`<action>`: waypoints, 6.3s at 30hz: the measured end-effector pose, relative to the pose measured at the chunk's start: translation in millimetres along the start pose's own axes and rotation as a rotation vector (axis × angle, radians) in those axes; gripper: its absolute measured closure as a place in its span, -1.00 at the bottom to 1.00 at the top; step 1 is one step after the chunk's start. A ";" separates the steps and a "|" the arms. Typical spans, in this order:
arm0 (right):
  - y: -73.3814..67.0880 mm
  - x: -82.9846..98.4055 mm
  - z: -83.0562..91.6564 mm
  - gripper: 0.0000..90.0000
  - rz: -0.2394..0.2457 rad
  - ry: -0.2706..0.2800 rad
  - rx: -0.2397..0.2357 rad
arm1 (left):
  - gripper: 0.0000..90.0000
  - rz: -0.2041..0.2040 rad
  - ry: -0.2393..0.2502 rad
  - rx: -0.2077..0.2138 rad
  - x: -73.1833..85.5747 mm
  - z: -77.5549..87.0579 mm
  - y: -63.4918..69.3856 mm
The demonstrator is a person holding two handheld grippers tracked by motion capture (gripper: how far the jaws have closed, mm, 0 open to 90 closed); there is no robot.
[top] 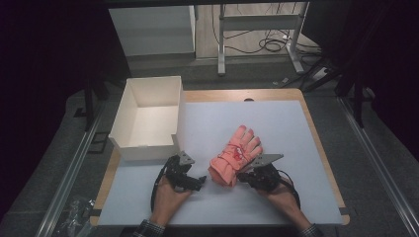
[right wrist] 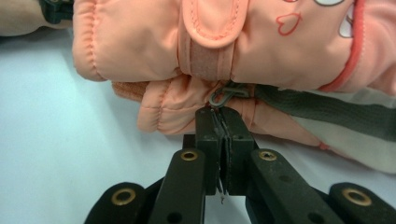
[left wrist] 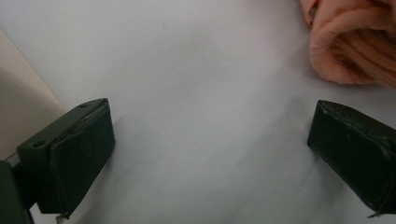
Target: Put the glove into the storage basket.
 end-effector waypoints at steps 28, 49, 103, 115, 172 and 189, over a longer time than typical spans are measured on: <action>1.6 -18.2 -22.1 0.86 0.027 -0.017 0.049 | -0.98 0.001 0.000 0.000 0.1 0.0 0.0; 36.8 18.9 28.2 0.19 -0.076 0.009 0.167 | -0.98 0.001 0.000 0.000 0.0 0.0 0.0; 77.2 57.6 53.4 -0.49 -0.130 -0.043 0.373 | -1.00 -0.189 -0.071 0.255 -85.3 26.9 37.9; 77.3 57.7 53.5 -0.49 -0.128 -0.042 0.372 | -1.00 -0.337 -0.186 0.227 -106.5 -15.0 59.1; 77.0 57.7 53.3 -0.49 -0.128 -0.041 0.373 | -0.09 -0.232 -0.248 0.185 -98.1 -27.3 51.2; 77.4 57.6 53.1 -0.49 -0.124 -0.038 0.373 | -0.12 -0.137 -0.194 0.107 -138.9 -3.1 33.3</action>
Point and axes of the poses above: each handheld gripper's, and its own axes: z roughly backward along the jaws, x roughly out of its underside, y roughly to its right, the point moved 9 cm from there along -z, roughly forward along the jaws, and after that the axes turned 6 degrees about z, right-handed, at the moved point
